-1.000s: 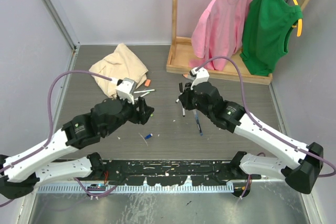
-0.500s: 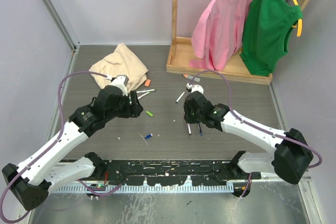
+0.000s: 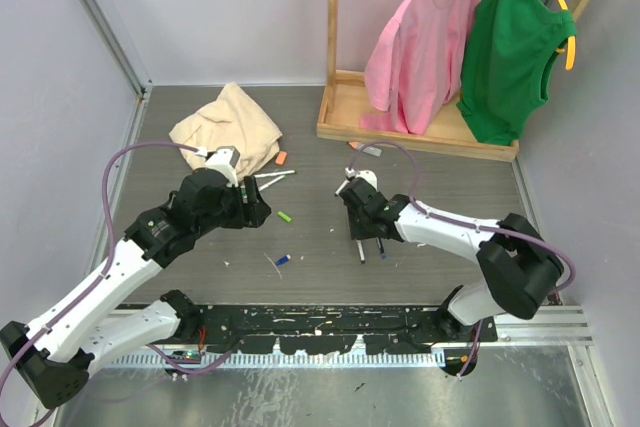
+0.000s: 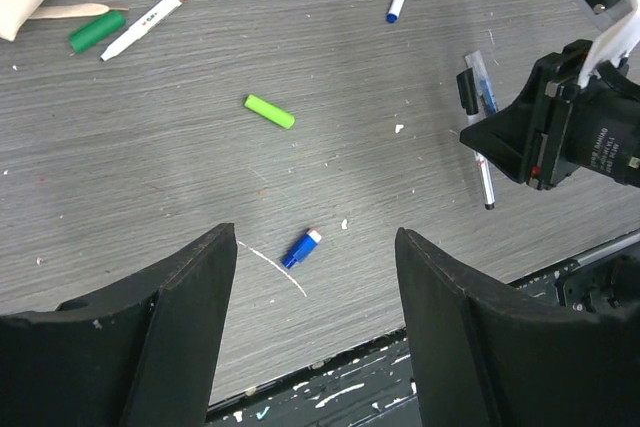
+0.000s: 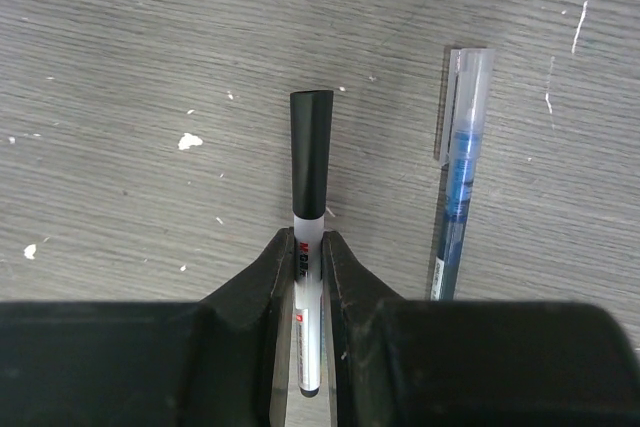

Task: Insert the pens into the pen caps
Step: Place the pen at the center of the board.

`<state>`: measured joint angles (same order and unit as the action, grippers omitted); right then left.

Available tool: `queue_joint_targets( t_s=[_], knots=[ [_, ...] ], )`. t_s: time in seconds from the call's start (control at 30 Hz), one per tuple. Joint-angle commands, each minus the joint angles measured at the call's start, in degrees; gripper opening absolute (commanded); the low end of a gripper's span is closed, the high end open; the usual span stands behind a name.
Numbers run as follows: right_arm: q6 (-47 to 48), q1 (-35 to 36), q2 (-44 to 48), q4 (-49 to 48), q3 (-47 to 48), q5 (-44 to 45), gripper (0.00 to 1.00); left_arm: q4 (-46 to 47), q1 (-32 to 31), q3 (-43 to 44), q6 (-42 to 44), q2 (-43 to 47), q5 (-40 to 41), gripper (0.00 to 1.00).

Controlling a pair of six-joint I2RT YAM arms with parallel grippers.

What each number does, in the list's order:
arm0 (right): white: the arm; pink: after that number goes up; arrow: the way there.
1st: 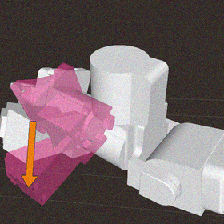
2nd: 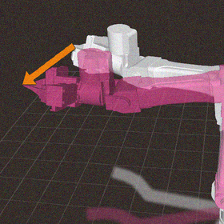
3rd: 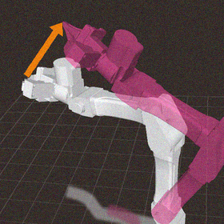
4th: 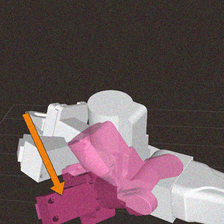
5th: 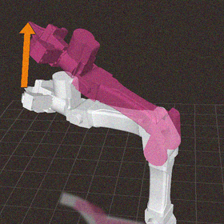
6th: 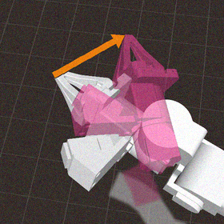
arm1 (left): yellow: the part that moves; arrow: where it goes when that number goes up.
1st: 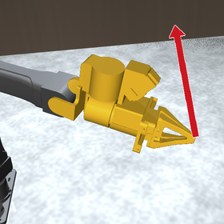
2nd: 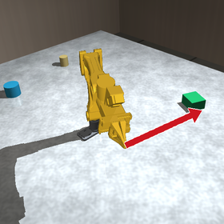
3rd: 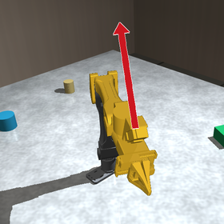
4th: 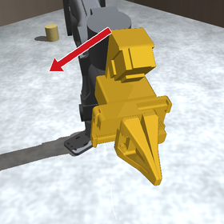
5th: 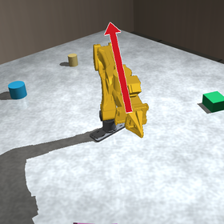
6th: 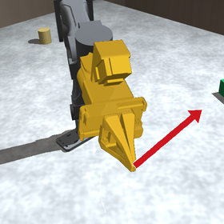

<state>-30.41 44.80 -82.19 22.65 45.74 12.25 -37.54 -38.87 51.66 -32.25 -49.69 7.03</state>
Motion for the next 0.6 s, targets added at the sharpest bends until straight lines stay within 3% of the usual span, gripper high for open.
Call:
queue_joint_targets(
  t_s=[0.0,0.3,0.57],
  knots=[
    [0.7,-0.3,-2.5,-2.7,1.8,1.6,0.10,1.0,0.3,0.1,-0.4,0.9,-0.6,0.66],
    [0.9,-1.4,-5.2,-4.6,1.7,2.8,0.11,0.8,0.3,-0.3,-0.6,1.9,-0.9,0.66],
    [1.4,-1.9,-7.6,-4.8,2.3,2.0,0.20,0.6,0.3,-0.5,-0.8,2.4,-1.0,0.66]
  ],
)
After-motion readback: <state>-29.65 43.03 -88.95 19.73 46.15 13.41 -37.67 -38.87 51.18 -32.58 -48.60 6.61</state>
